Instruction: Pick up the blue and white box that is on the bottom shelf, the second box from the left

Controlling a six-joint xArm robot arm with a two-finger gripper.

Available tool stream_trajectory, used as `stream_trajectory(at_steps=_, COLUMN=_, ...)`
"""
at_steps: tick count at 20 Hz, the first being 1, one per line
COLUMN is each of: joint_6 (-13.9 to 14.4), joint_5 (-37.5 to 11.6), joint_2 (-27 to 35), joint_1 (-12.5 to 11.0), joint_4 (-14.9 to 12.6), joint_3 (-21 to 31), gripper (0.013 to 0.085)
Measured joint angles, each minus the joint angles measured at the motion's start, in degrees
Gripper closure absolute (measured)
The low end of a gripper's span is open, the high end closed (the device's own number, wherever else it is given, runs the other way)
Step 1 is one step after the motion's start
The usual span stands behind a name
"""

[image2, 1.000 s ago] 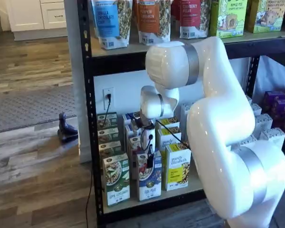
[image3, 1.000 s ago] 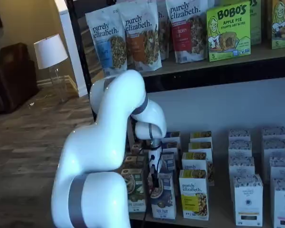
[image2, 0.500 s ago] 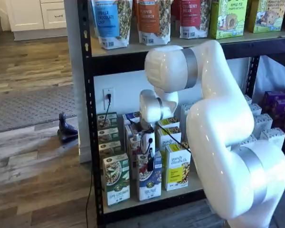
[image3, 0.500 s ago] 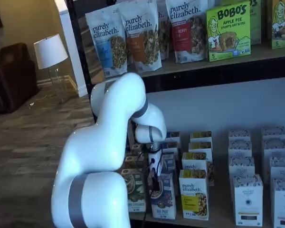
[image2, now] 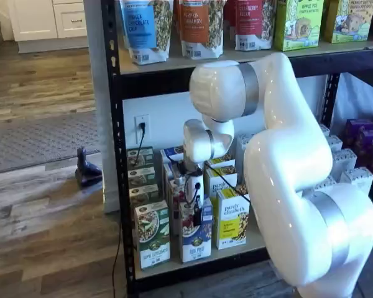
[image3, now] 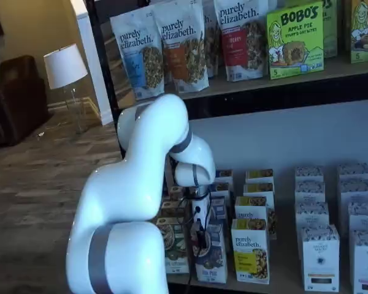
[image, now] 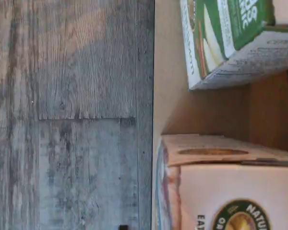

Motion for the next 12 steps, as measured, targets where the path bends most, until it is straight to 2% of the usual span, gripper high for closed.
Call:
stream_trajectory(at_steps=3, joint_6=-0.14, joint_5=-0.44, joint_2=-0.17, joint_1=-0.01, joint_4=0.15, joint_3=0.40, gripper=0.0250)
stream_trajectory(at_steps=4, joint_6=-0.12, joint_5=-0.52, joint_2=-0.21, joint_1=0.01, joint_4=0.16, joint_3=0.51, gripper=0.0290)
stream_trajectory(at_steps=12, joint_6=1.02, joint_5=-1.69, joint_2=-0.30, joint_1=0.35, joint_4=-0.85, joint_3=1.32, gripper=0.0290)
